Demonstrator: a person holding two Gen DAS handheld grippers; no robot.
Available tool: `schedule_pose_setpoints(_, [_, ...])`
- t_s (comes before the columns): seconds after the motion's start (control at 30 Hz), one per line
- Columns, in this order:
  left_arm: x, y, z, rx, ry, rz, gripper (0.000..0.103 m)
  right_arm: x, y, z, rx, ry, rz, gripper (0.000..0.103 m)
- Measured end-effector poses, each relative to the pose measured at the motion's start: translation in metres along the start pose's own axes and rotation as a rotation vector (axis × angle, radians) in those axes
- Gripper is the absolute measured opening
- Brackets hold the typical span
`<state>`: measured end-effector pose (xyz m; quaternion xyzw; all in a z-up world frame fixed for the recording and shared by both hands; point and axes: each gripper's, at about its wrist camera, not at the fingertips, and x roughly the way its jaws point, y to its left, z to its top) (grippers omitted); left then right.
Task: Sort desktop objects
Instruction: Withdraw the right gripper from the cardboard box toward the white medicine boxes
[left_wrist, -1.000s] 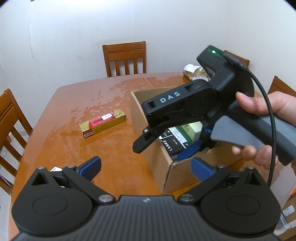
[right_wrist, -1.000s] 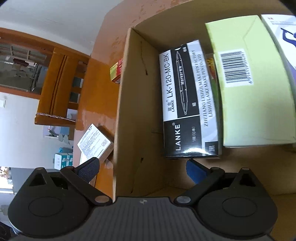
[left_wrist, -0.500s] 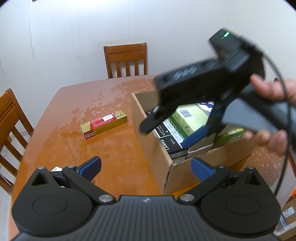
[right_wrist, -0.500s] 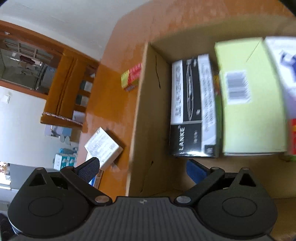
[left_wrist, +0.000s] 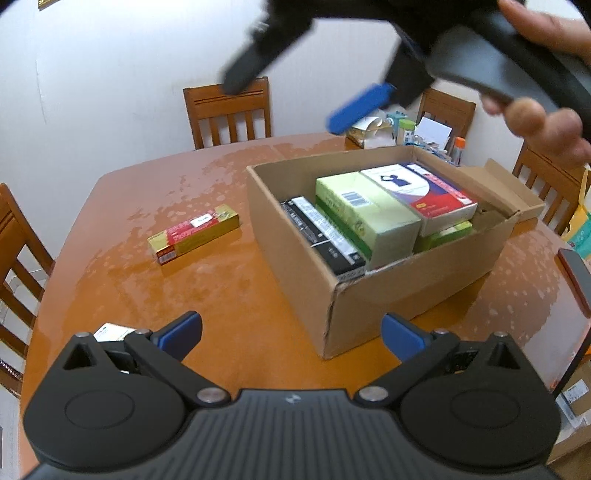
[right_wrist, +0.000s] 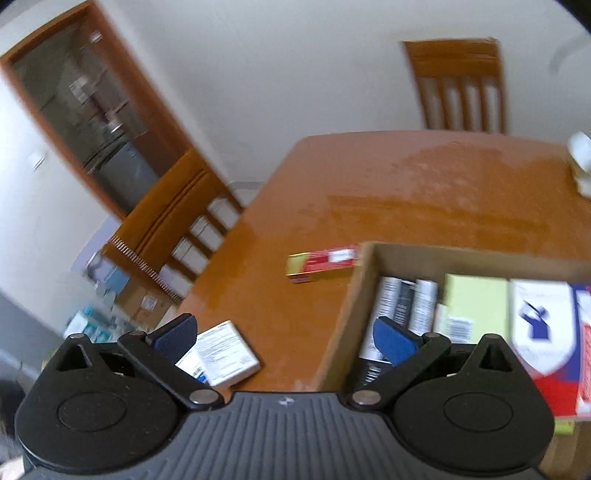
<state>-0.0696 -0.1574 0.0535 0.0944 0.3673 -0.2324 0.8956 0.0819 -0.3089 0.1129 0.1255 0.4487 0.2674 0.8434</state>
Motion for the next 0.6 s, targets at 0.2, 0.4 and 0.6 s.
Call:
schedule_pose_setpoints(0.2, [-0.013,0.017,-0.015,-0.024,0.006,0.021,0.103,0.039,0.061,0.010,-0.209,0.067,0.121,0.103])
schedule_pose_setpoints(0.4, [-0.028,0.037,-0.032,-0.051,0.020,0.064,0.103,0.088,0.112,0.012,-0.333,0.219,0.133,0.103])
schedule_pose_setpoints(0.6, [-0.038,0.061,-0.051,-0.039,0.044,0.093,0.103,0.126,0.132,-0.004,-0.216,0.374,0.149,0.103])
